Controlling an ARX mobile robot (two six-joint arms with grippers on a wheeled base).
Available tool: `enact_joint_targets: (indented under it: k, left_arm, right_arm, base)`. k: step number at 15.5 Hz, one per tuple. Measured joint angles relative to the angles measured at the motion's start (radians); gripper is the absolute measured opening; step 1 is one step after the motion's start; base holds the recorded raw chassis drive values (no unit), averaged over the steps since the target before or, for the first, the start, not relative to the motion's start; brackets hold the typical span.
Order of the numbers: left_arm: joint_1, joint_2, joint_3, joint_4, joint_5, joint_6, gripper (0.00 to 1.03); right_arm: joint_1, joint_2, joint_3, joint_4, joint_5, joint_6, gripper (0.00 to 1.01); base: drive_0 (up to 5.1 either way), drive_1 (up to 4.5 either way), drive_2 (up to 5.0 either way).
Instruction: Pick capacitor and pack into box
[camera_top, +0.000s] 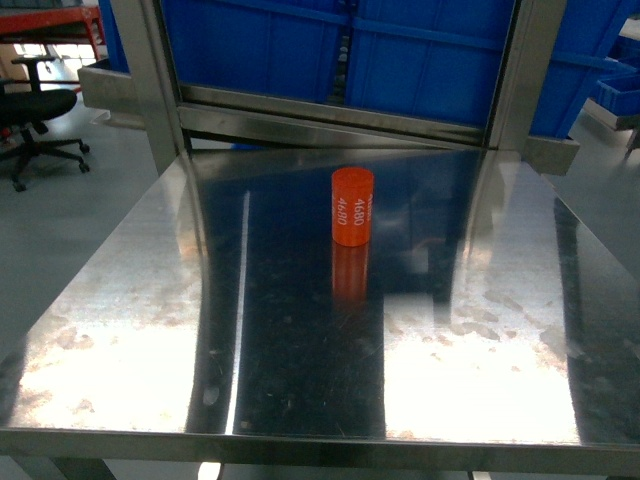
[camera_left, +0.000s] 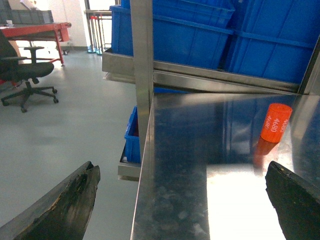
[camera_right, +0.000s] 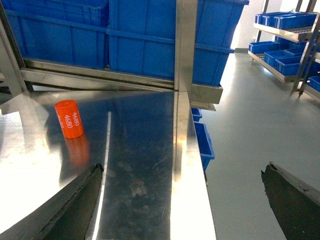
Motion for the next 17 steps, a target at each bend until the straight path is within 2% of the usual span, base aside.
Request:
enact_joint_targets:
  k: [1, 2, 3, 4, 5, 6, 7, 9, 10, 12, 17]
  left_arm:
    - [0.0, 0.0, 0.0, 0.0, 0.0, 0.0, 0.98]
    - [0.025, 0.046, 0.021, -0.053, 0.066, -0.023, 0.98]
    - [0.054, 0.304, 0.054, 0.143, 0.107, -0.04, 0.98]
    - [0.042, 0.506, 0.098, 0.319, 0.086, -0.048, 0.98]
    - [-0.006, 0.798, 0.185, 0.569, 0.04, -0.06, 0.98]
    - [-0.051, 1.011, 0.279, 0.719, -0.004, -0.08, 0.98]
    - [-0.091, 1.159, 0.356, 0.781, -0.032, -0.1, 0.98]
    - [-0.192, 1.442, 0.528, 0.825, -0.08, -0.107, 0.98]
    - [-0.232, 1.552, 0.613, 0.815, -0.095, -0.108, 0.98]
    - [-0.309, 1.801, 0.868, 0.758, -0.121, -0.132, 0.98]
    - [-0.418, 2.09, 1.26, 0.651, -0.131, -0.131, 0.98]
  right_arm:
    - [0.0, 0.0, 0.0, 0.0, 0.0, 0.0, 0.98]
    - [0.0, 0.0, 0.0, 0.0, 0.001, 0.0, 0.98]
    - [0.0, 0.0, 0.0, 0.001, 0.0, 0.0, 0.98]
    - [0.0, 0.0, 0.0, -0.001, 0.0, 0.0, 0.98]
    - [0.0, 0.0, 0.0, -0.001, 0.0, 0.0, 0.98]
    - [0.0, 0.0, 0.0, 0.0, 0.0, 0.0, 0.98]
    - [0.0, 0.0, 0.0, -0.001, 0.0, 0.0, 0.98]
    - [0.0, 0.0, 0.0, 0.0, 0.0, 0.0, 0.98]
    - [0.0, 0.0, 0.0, 0.0, 0.0, 0.0, 0.98]
    - [0.0, 0.0, 0.0, 0.0, 0.0, 0.0, 0.98]
    - [0.0, 0.0, 0.0, 0.0, 0.0, 0.0, 0.98]
  base:
    - [0.0, 0.0, 0.0]
    - [0.0, 0.0, 0.0]
    - [0.0, 0.0, 0.0]
    - [0.0, 0.0, 0.0]
    - [0.0, 0.0, 0.0]
    - [0.0, 0.0, 0.0]
    - [0.0, 0.0, 0.0]
    - [0.0, 0.0, 0.0]
    - [0.0, 0.0, 0.0]
    - [0.0, 0.0, 0.0]
    - [0.0, 0.0, 0.0]
